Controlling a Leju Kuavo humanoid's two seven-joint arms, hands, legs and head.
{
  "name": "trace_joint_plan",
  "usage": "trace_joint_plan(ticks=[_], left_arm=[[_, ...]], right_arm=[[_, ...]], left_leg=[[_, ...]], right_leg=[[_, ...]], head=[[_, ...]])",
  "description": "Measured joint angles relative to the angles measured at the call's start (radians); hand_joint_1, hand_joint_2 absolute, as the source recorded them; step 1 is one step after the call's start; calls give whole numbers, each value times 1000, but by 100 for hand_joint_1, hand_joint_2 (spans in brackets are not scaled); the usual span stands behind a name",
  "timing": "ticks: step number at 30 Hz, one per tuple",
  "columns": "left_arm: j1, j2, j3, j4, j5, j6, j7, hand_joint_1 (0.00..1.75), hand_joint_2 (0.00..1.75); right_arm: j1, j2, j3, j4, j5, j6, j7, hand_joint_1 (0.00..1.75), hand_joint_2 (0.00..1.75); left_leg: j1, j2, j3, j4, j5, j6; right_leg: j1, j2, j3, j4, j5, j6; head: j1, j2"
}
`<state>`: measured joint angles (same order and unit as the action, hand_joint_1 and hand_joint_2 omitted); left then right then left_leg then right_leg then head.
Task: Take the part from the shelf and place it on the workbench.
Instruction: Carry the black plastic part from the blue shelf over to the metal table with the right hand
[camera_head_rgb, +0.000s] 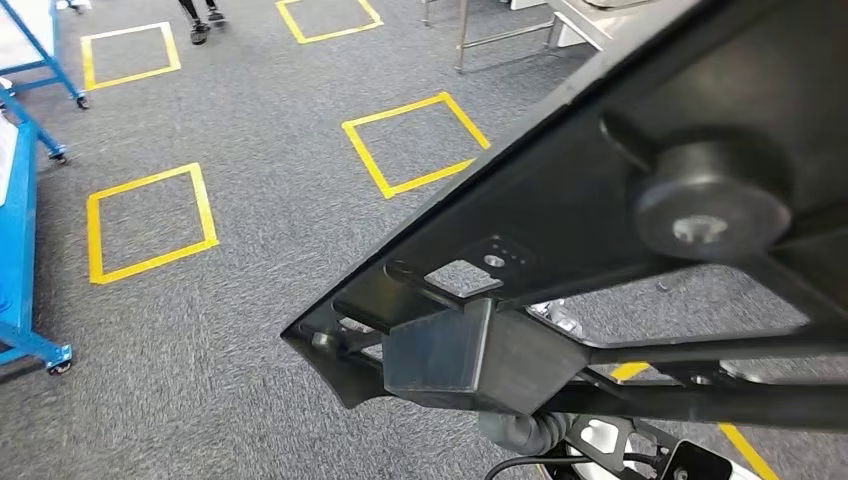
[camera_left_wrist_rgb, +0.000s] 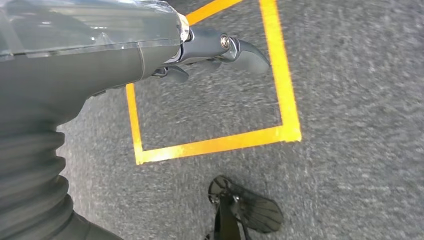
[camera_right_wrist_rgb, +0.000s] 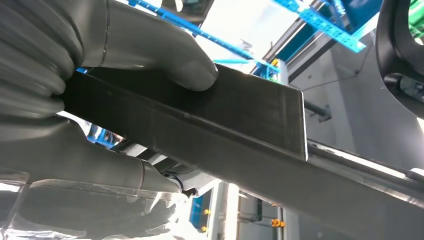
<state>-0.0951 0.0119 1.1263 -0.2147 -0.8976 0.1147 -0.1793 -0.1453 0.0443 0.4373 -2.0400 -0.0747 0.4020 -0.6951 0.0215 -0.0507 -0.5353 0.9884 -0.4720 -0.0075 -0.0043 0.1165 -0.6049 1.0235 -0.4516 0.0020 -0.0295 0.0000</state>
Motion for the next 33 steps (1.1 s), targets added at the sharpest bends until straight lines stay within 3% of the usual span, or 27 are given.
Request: trace_joint_plan(ticks=[1, 3, 5, 6, 7, 9, 11, 12, 14, 15, 16, 18, 20, 21, 22, 23, 25, 27, 29, 31, 33], left_arm=[[-1, 0, 0, 0, -1, -1, -2, 0, 175], [1, -1, 0, 0, -2, -2, -6, 0, 175], [2, -1, 0, 0, -3, -3, -7, 0, 175], [0, -1, 0, 0, -4, -2, -7, 0, 175], [-3, -2, 0, 0, -5, -2, -6, 0, 175], [-9, -2, 0, 0, -9, -1, -3, 0, 175], [-14, -3, 0, 0, -12, 0, 0, 0, 175], [-16, -3, 0, 0, -13, 1, 2, 0, 175], [-19, -5, 0, 0, -14, 2, 6, 0, 175], [-20, -6, 0, 0, -14, 2, 9, 0, 175], [-20, -7, 0, 0, -15, 4, 12, 0, 175], [-15, -9, 0, 0, -14, 7, 15, 0, 175], [-7, -9, 0, 0, -11, 10, 16, 0, 175], [-4, -10, 0, 0, -9, 12, 16, 0, 175], [-2, -11, 0, 0, -7, 14, 16, 0, 175], [-2, -12, 0, 0, -6, 16, 16, 0, 175], [-1, -13, 1, 0, -4, 20, 16, 0, 175], [0, -13, 1, 0, -4, 20, 18, 0, 175], [-1, -16, 1, 0, -6, 19, 22, 0, 175], [-6, -21, 1, 0, -9, 16, 24, 0, 175], [-6, -25, 1, 0, -11, 12, 23, 0, 175]], right_arm=[[0, 0, -5, 0, 0, 4, 0, 143, 175], [1, 0, -14, 0, 3, 10, 0, 143, 175], [5, 0, -23, 0, 7, 11, 0, 143, 175], [7, 0, -28, 0, 9, 11, 0, 143, 175], [8, 0, -33, 0, 9, 11, 0, 143, 175], [9, 0, -42, 0, 9, 11, 0, 143, 175], [9, 0, -52, 0, 7, 12, 0, 143, 175], [9, 0, -57, 0, 4, 12, 0, 143, 175], [9, 0, -67, 1, -7, 19, -1, 143, 175], [8, 0, -72, 1, -14, 24, -1, 143, 175], [7, 0, -75, 2, -21, 29, -1, 143, 175], [5, 0, -80, 6, -30, 39, -1, 143, 175], [7, 0, -85, 15, -33, 46, -1, 143, 175], [7, 0, -89, 19, -34, 50, -1, 143, 175], [8, 0, -91, 24, -33, 52, 0, 143, 175], [8, 0, -95, 28, -32, 54, 0, 143, 175], [8, 0, -101, 34, -28, 58, 0, 143, 175], [9, 0, -105, 38, -22, 59, 0, 143, 175], [12, 0, -109, 40, -18, 57, 0, 143, 175], [12, 0, -113, 41, -19, 53, 0, 143, 175], [9, 0, -116, 45, -22, 49, 0, 143, 175]], left_leg=[[1, 14, 1, -5, 3, 7], [-2, 44, 2, -9, 3, 16], [-5, 76, 2, -8, 1, 17], [-5, 90, 3, -8, 0, 17], [-5, 102, 5, -8, -2, 15], [-6, 124, 13, -7, -9, 9], [-11, 140, 19, -5, -16, -1], [-13, 149, 21, -4, -19, -6], [-12, 166, 26, -5, -25, -17], [-10, 158, 26, 3, -34, -22], [-8, 139, 18, 28, -52, -26], [-5, 84, -32, 143, -113, -30], [-4, 61, -102, 274, -159, -33], [-4, 59, -119, 298, -153, -33], [-4, 57, -118, 279, -127, -32], [-3, 50, -98, 223, -86, -30], [1, 8, -43, 83, -18, -26], [1, -24, -17, 16, -1, -18], [0, -10, -15, 12, -1, -7], [3, 14, -13, 3, 5, 8], [1, 41, -11, -3, 8, 19]], right_leg=[[2, -30, -15, 30, -19, 4], [2, -92, -74, 153, -85, 11], [-3, -106, -134, 273, -128, 17], [-6, -109, -138, 283, -121, 19], [-7, -115, -119, 250, -96, 20], [-6, -152, -39, 101, -33, 17], [2, -182, 13, 0, -5, 6], [7, -183, 17, -12, -6, 0], [7, -158, 16, -16, -4, -12], [5, -147, 18, -20, -2, -18], [2, -137, 21, -24, 1, -24], [0, -115, 24, -28, 3, -33], [1, -88, 24, -27, 2, -35], [2, -74, 25, -26, 2, -35], [2, -60, 27, -25, 2, -34], [2, -46, 29, -24, 1, -33], [1, -21, 28, -19, -2, -27], [-1, 2, 20, -15, -1, -15], [-4, 22, 12, -15, 4, -1], [-2, -7, -1, 8, -13, 9], [0, -72, -50, 110, -70, 15]], head=[[0, 0], [0, 0], [0, 0], [0, 0], [0, 0], [0, 0], [0, 0], [0, 0], [0, 0], [0, 0], [0, 0], [0, 0], [0, 0], [0, 0], [0, 0], [0, 0], [0, 0], [0, 0], [0, 0], [0, 0], [0, 0]])
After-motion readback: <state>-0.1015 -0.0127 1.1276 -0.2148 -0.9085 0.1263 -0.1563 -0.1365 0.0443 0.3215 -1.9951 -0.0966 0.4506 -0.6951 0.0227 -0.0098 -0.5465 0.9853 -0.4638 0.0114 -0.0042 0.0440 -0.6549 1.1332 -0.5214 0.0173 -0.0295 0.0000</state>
